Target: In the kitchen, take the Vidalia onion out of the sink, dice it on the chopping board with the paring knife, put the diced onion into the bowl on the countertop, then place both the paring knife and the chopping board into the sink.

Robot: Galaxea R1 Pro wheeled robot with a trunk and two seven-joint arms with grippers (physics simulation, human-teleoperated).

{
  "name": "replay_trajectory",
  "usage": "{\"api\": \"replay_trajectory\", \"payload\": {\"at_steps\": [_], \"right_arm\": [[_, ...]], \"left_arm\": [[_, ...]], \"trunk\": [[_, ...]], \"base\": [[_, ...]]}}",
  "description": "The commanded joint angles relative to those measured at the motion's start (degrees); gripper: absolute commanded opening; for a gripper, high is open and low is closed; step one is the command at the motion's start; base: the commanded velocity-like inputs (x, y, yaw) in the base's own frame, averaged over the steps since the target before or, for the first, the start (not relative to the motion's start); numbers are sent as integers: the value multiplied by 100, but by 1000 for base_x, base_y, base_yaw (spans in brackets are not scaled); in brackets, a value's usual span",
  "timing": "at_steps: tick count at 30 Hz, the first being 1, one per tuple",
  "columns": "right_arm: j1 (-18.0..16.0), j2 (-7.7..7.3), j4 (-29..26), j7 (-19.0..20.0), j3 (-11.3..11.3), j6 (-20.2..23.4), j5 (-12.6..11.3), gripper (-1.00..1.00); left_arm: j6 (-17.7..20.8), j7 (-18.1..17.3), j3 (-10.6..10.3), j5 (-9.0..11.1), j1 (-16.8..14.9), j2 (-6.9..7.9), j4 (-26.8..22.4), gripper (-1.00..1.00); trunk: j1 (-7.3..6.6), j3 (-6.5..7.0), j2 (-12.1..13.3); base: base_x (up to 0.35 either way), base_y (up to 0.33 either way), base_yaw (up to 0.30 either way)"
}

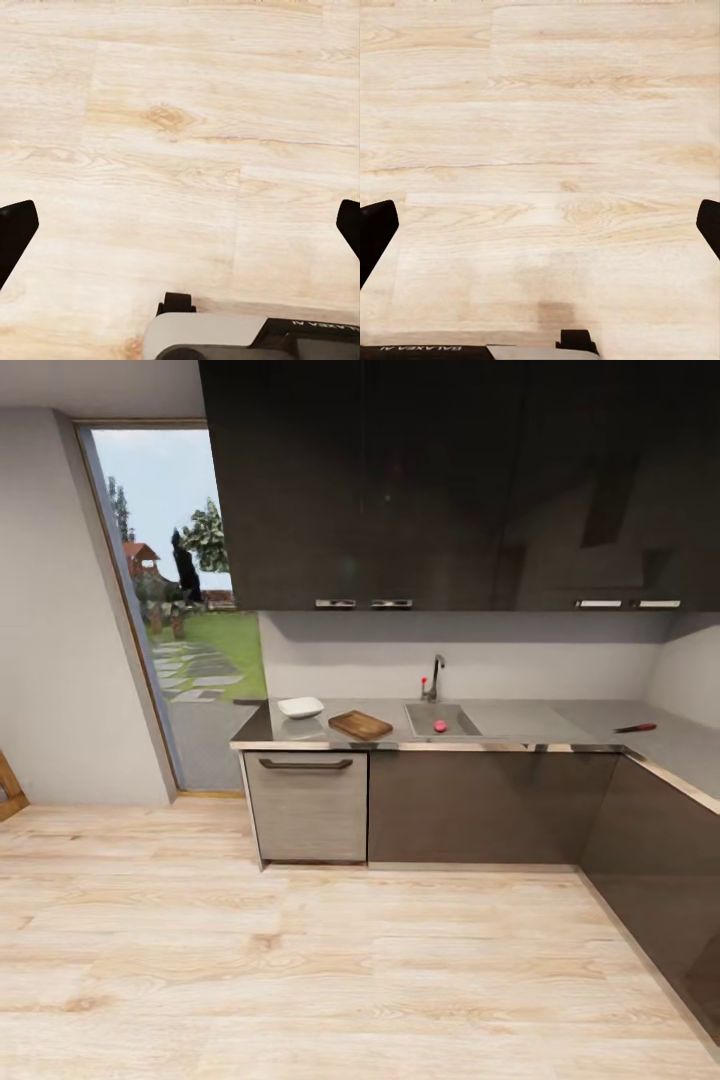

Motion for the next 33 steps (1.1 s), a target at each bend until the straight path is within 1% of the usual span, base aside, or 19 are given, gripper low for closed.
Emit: {"api": "replay_trajectory", "payload": {"at_steps": [1,33], "right_arm": [[-4,1,4,-6,0,-17,1,100],[-4,-16,5,10,8,-17,5,100]], "left_arm": [[-9,2,1,17,1,0,-6,100],[-1,2,1,17,1,0,-14,100]], "trunk": [[-21,10,35],[-724,585,1318]], "base": [[0,0,0],[0,0,0]]}}
